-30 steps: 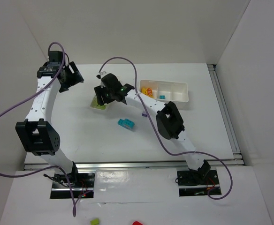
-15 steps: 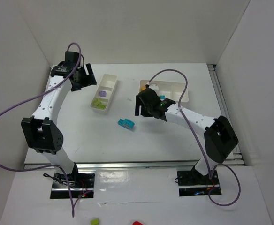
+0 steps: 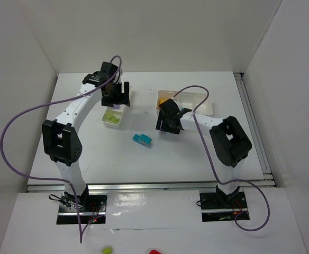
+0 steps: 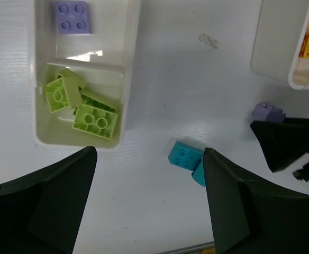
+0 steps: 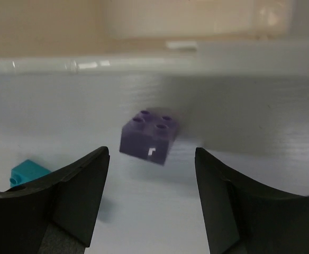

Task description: Sort the legos into containers by color

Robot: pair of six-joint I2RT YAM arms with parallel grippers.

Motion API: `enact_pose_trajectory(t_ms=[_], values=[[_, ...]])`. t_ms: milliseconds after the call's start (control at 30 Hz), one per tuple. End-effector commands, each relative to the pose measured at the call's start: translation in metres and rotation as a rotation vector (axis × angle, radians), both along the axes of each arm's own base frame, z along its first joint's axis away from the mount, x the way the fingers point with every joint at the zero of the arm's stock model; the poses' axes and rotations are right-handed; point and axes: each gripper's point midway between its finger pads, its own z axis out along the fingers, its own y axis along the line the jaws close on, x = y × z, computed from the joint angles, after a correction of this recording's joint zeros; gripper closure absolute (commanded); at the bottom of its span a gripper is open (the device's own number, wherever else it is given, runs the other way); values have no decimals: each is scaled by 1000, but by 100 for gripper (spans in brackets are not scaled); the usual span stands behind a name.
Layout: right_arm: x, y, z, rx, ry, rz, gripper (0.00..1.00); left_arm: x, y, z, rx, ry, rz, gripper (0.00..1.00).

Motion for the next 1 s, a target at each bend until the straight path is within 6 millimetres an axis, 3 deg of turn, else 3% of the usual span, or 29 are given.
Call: enact_pose_trajectory(t_ms=[0, 100, 133, 167, 200, 267, 300, 367, 400, 433, 467, 500, 533, 567, 600, 667, 700, 767, 833, 967], values=[[33, 27, 13, 95, -75, 30, 28, 0, -8, 12, -20, -12, -24, 10], [37, 56, 14, 144, -104, 137, 33, 0, -6, 12, -13, -14, -19, 10], [41, 79, 27, 170, -131, 193, 33, 1, -4, 12, -2, -17, -12, 10], [43, 89, 21, 153, -134, 247, 33, 1, -4, 12, -1, -17, -11, 10], [50, 104, 38, 163, -161, 284, 33, 1, -4, 12, -1, -17, -11, 10], [45, 116, 50, 156, -190, 355, 33, 1, -4, 10, 1, -7, -12, 10], [50, 120, 67, 175, -244, 367, 33, 1, -4, 10, 1, -7, -12, 9], [39, 109, 68, 151, -252, 395, 25, 0, -7, 10, -10, -5, -35, 9], [34, 102, 86, 148, -281, 396, 23, 1, -7, 6, 0, 2, -48, 9], [32, 82, 94, 109, -297, 364, 22, -3, -11, 1, 2, 19, -71, 9], [29, 70, 81, 85, -259, 349, 22, -2, -12, -3, 4, 28, -72, 9], [29, 53, 98, 62, -292, 307, 22, -3, -16, -10, 8, 45, -82, 9], [18, 31, 87, 12, -254, 278, 22, -5, -18, -17, 5, 64, -87, 9], [18, 13, 90, -10, -259, 238, 22, -6, -23, -21, 2, 76, -87, 9], [18, -7, 114, -28, -317, 174, 24, -8, -30, -25, 6, 87, -84, 9], [10, -42, 115, -72, -322, 93, 25, -12, -48, -37, 19, 112, -93, 9], [7, -57, 134, -60, -363, 35, 25, -14, -56, -42, 7, 129, -77, 9], [1, -81, 137, -74, -362, -32, 25, -14, -72, -48, 7, 138, -62, 9], [-4, -95, 149, -64, -391, -97, 25, -19, -86, -56, 38, 142, -22, 7], [-15, -114, 147, -83, -357, -161, 25, -4, -96, -78, 69, 101, -24, 5]])
